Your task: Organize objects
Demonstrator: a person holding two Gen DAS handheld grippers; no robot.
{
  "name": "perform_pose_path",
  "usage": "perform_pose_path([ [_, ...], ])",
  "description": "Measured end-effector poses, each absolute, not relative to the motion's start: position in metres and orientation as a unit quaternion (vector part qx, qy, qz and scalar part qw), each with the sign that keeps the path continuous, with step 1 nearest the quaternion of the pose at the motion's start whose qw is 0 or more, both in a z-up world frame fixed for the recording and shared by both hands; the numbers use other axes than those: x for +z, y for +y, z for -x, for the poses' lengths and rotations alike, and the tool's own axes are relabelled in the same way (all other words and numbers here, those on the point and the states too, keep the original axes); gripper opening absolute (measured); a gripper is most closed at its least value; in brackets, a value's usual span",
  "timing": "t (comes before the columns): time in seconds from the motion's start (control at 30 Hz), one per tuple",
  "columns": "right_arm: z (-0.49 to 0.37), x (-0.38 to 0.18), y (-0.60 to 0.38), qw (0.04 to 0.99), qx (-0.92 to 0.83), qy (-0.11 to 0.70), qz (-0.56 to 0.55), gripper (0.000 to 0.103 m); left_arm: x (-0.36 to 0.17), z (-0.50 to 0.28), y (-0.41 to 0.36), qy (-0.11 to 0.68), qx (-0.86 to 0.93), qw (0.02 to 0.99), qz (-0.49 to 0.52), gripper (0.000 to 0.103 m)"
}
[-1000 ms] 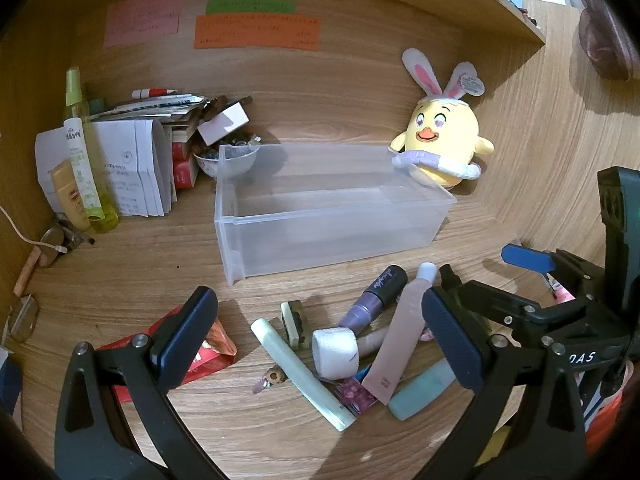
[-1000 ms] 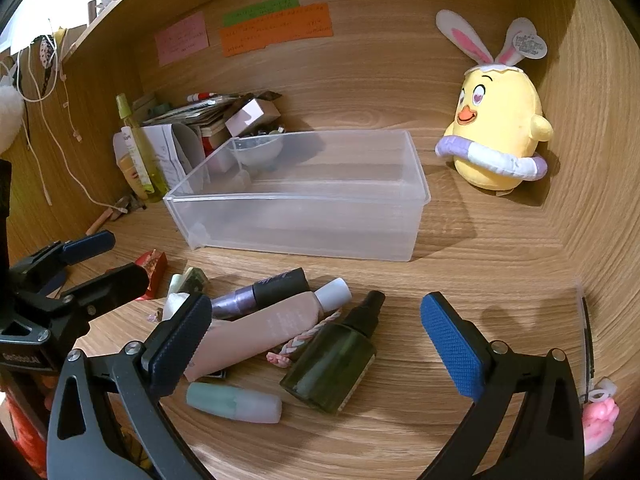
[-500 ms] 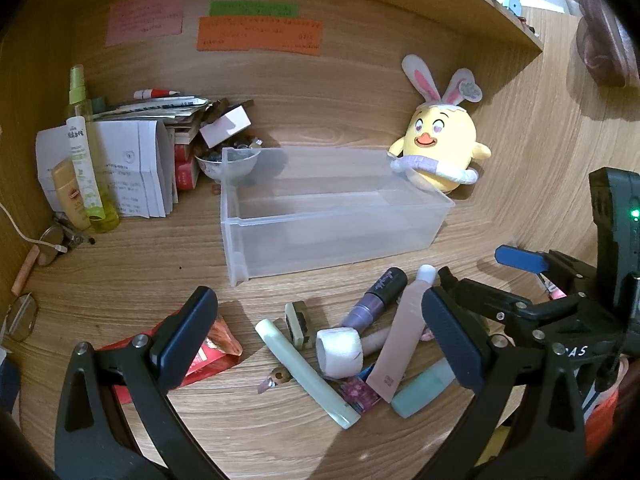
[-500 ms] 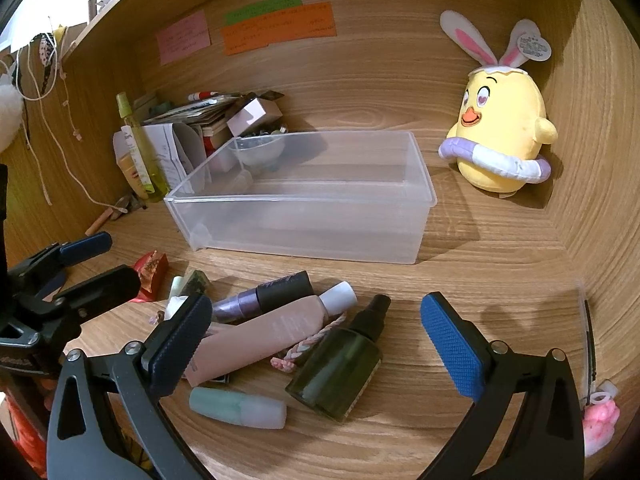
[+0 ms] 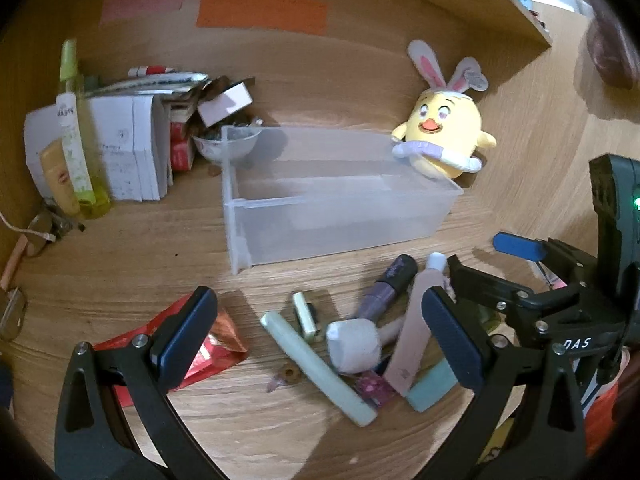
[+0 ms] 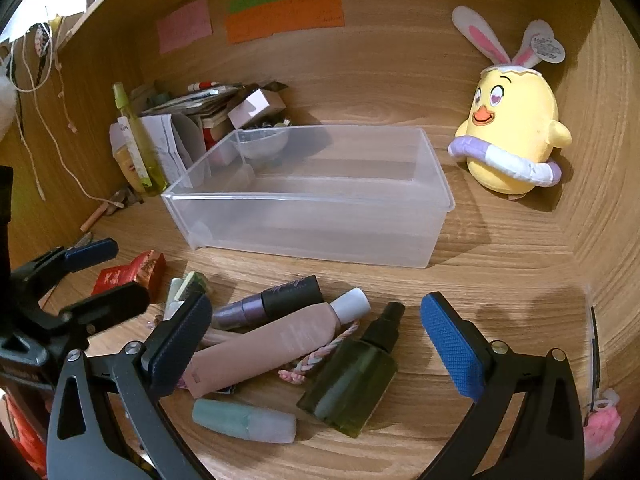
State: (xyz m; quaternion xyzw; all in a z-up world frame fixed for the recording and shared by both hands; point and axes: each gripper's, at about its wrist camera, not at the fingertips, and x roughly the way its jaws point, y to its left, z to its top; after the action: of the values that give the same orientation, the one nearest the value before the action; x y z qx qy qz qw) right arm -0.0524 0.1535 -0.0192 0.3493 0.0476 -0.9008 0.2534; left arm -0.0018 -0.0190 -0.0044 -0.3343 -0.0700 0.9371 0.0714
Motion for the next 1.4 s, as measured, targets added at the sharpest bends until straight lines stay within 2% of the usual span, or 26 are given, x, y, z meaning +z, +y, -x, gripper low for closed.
perform_pose_path([
  [0.3, 0.067, -0.036, 0.164, 0.219, -0.897, 0.042, -0.382, 0.103, -0.027, 0.015, -0.074, -0.077, 0.917, 0.026, 0.391, 0.103],
  [0.5, 0.078, -0.053, 0.178, 0.180, -0.892, 0.027, -0.414, 0.103, -0.047, 0.020, -0.096, -0.096, 0.894, 0.034, 0.437, 0.103],
  [0.7, 0.081, -0.063, 0.185, 0.161, -0.886, 0.009, -0.436, 0.102, -0.056, 0.026, -0.088, -0.041, 0.881, 0.030, 0.470, 0.103],
  [0.8, 0.079, -0.064, 0.186, 0.162, -0.885, 0.009, -0.437, 0.095, -0.057, 0.031, -0.083, -0.014, 0.877, 0.032, 0.479, 0.103],
  [1.0, 0.074, -0.065, 0.191, 0.168, -0.881, 0.016, -0.441, 0.086, -0.056, 0.043, -0.081, -0.011, 0.872, 0.037, 0.487, 0.103],
  [1.1, 0.072, -0.065, 0.193, 0.168, -0.881, 0.022, -0.442, 0.086, -0.058, 0.048, -0.082, -0.017, 0.871, 0.039, 0.489, 0.103],
  [1.17, 0.070, -0.064, 0.197, 0.165, -0.882, 0.025, -0.440, 0.085, -0.060, 0.049, -0.082, -0.015, 0.872, 0.031, 0.488, 0.095],
  [1.23, 0.070, -0.065, 0.201, 0.165, -0.882, 0.025, -0.441, 0.077, -0.059, 0.048, -0.082, -0.009, 0.875, 0.024, 0.484, 0.085],
  [1.4, 0.071, -0.064, 0.204, 0.164, -0.884, 0.034, -0.436, 0.061, -0.056, 0.043, -0.089, -0.021, 0.879, 0.022, 0.476, 0.081],
])
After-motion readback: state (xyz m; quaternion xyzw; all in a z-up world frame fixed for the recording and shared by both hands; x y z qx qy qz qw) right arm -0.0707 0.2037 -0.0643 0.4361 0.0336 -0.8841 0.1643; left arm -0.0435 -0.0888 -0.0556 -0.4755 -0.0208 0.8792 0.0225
